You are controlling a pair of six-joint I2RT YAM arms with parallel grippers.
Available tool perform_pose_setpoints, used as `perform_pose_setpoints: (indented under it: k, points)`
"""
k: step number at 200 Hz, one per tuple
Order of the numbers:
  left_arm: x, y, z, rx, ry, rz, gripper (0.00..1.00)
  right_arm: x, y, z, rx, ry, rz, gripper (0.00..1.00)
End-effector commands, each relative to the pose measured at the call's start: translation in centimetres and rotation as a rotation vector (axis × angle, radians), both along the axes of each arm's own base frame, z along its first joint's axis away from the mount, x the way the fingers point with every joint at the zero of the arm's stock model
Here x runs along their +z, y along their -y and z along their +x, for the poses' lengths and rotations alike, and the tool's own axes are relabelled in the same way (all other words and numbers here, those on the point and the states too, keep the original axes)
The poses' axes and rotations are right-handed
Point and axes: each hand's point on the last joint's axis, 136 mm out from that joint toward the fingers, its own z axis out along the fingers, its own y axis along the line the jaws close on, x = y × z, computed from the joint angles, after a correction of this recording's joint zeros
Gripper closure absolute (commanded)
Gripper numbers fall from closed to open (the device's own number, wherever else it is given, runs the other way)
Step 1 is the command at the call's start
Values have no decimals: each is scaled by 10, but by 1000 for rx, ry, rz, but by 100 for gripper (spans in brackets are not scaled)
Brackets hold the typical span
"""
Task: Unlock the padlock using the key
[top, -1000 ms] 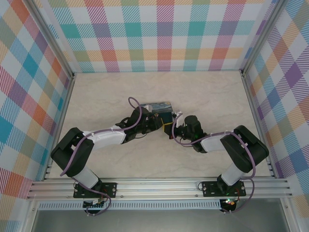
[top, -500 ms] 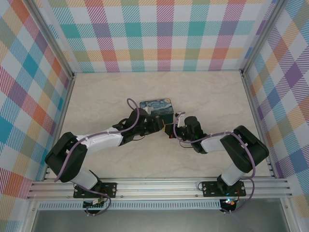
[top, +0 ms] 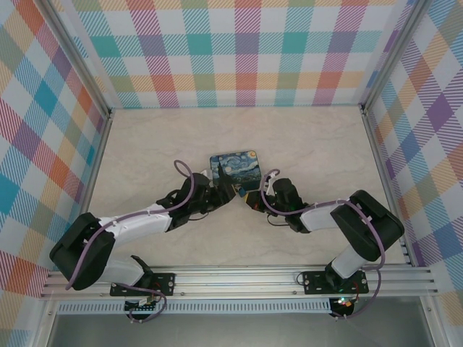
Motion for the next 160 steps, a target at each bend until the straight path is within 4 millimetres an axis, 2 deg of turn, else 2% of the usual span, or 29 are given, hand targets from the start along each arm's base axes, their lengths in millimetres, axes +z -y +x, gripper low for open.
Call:
perform_pose_setpoints:
  k: [1,53,160]
  points:
    - [5,8,4,35,-26,-120,41,5,-1,-1,-54,-68,68,100]
    - [-11,26,8,28,-67,-191,50,1,-3,-1,-72,-119,86,100]
    - [-32,50,24,24,-105,-248,58,-2,-4,-2,-74,-141,87,100]
